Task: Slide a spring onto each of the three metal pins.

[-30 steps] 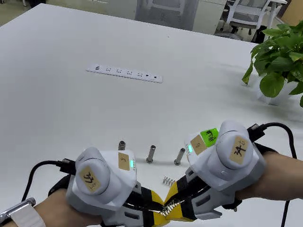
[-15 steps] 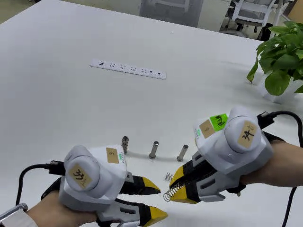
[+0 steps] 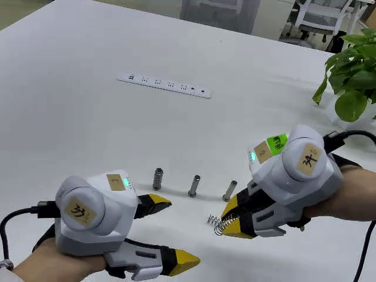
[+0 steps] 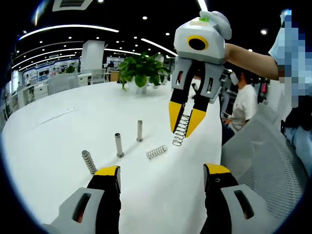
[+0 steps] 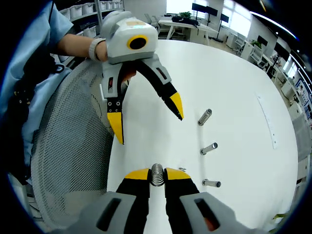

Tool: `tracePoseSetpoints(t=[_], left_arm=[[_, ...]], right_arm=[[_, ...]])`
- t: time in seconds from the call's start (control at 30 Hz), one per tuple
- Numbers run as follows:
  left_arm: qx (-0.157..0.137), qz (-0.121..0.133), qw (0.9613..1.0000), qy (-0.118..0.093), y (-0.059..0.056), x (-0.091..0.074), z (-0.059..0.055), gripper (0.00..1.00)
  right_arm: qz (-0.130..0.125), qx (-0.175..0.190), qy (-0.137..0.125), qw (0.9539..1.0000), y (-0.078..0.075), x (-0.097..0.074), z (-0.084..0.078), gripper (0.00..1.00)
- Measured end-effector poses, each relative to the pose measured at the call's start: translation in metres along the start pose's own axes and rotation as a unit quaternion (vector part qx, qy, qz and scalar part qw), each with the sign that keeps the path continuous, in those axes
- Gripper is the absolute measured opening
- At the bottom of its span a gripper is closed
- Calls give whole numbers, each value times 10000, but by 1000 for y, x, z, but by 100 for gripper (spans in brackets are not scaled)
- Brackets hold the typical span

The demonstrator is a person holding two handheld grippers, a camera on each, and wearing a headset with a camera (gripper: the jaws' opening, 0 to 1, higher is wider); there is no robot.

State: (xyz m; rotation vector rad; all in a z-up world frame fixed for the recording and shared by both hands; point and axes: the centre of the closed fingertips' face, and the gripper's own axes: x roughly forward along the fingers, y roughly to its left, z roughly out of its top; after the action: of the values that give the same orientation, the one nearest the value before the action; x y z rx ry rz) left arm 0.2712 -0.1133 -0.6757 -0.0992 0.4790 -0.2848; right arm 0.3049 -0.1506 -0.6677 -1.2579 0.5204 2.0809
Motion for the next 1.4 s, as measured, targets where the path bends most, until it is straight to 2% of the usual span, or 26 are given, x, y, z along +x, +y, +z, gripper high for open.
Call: tracePoseSetpoints(t=[0.1,0.3,0.33,0.37,0.4,0.43,0.53,0.67,0.87,1.07,1.2,1.4], left_arm=[[-99,191,9998,6,9,-2,-3,85],[-269,559,9981,-30,25,-9,-9,98],[-367,740,9966,-13,31,-11,-11,100],[-402,774,9962,-11,35,-12,-13,100],[-597,892,9942,9,42,-15,-16,100],[-627,903,9939,-49,45,-15,-16,100],[-595,954,9936,-115,47,-18,-14,100],[-620,1061,9923,-138,58,-22,-16,100],[-605,1123,9916,-191,60,-25,-16,100],[-600,1170,9911,-191,63,-25,-16,100],[-652,1228,9900,-221,67,-26,-16,100],[-660,1215,9902,-189,65,-25,-17,100]], right_arm=[[-16,-121,108,9999,-6,0,0,12],[-43,-285,224,9993,-23,1,2,12],[-53,-334,239,9991,-27,1,4,12],[-47,-350,258,9990,-28,1,5,12],[-33,-400,299,9987,-31,1,6,12],[-49,-444,326,9985,-33,0,7,12],[-47,-539,363,9979,-43,0,12,12],[-103,-721,485,9962,-57,-1,19,12],[-126,-945,647,9933,-72,1,28,12],[-155,-1224,912,9882,-87,5,32,12],[-138,-1280,946,9872,-92,7,35,12],[-75,-1358,1107,9845,-96,13,32,12]])
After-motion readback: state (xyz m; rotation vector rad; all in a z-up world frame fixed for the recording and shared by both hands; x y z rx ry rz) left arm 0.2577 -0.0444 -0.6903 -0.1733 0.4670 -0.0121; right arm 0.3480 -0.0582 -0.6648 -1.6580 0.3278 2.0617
